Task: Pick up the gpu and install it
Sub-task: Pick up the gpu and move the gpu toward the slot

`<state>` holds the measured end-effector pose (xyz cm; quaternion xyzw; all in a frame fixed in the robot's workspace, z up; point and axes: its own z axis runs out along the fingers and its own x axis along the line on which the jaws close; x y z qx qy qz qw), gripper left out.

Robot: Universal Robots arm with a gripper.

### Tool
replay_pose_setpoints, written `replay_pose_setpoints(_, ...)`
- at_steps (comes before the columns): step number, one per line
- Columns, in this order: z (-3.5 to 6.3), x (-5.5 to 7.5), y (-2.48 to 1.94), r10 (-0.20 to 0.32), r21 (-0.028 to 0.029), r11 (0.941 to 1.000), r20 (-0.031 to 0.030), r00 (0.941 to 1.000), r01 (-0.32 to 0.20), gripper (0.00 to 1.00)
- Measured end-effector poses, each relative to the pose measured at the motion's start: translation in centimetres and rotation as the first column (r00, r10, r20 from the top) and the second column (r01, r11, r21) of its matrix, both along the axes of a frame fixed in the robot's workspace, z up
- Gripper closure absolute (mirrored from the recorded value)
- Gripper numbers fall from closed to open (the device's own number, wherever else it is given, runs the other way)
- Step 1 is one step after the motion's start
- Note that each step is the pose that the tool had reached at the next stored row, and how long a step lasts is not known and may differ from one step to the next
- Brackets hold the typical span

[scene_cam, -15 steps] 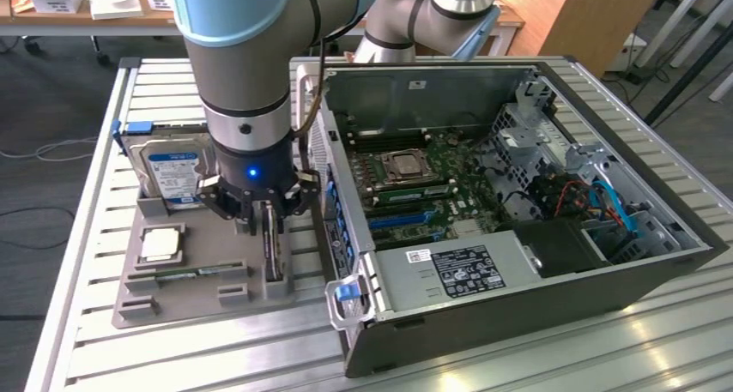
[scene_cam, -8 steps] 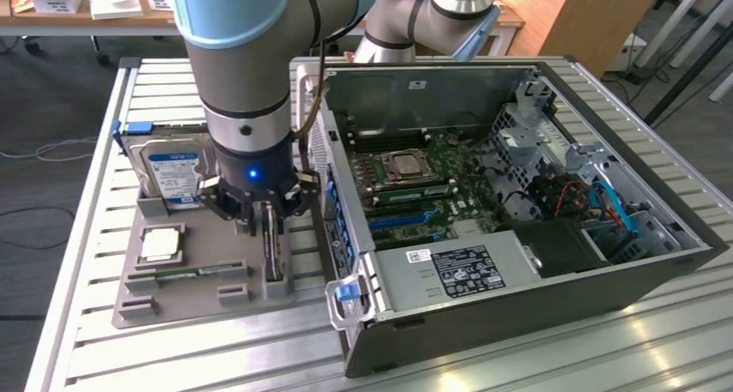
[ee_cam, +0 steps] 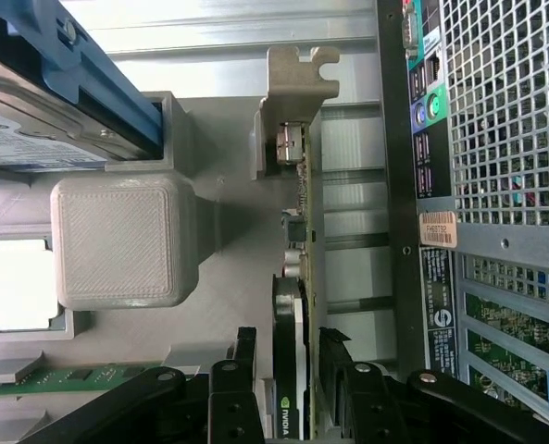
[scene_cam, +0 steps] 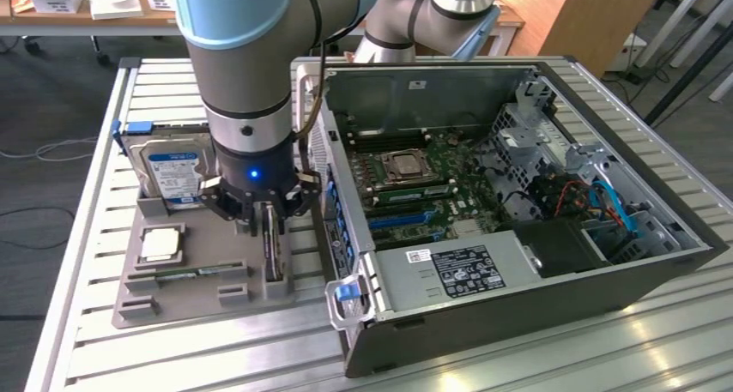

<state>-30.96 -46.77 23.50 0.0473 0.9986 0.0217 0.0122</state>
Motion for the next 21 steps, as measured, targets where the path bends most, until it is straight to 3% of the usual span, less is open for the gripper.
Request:
replay_pose_setpoints(12, -0.01, 0.04, 0.00, 0.000, 0.0000, 1.0000, 0.0000, 1.0000, 0.000, 0.59)
replay_pose_setpoints(14, -0.01, 0.04, 0.00, 0.000, -0.0001, 1.0000, 0.0001, 1.0000, 0.000, 0.61)
replay_pose_setpoints(15, 0.00, 0.04, -0.01, 0.000, -0.0002, 1.0000, -0.0003, 1.0000, 0.000, 0.73)
replay_pose_setpoints(21, -0.01, 0.04, 0.00, 0.000, -0.0001, 1.0000, -0.0001, 1.0000, 0.000, 0.73)
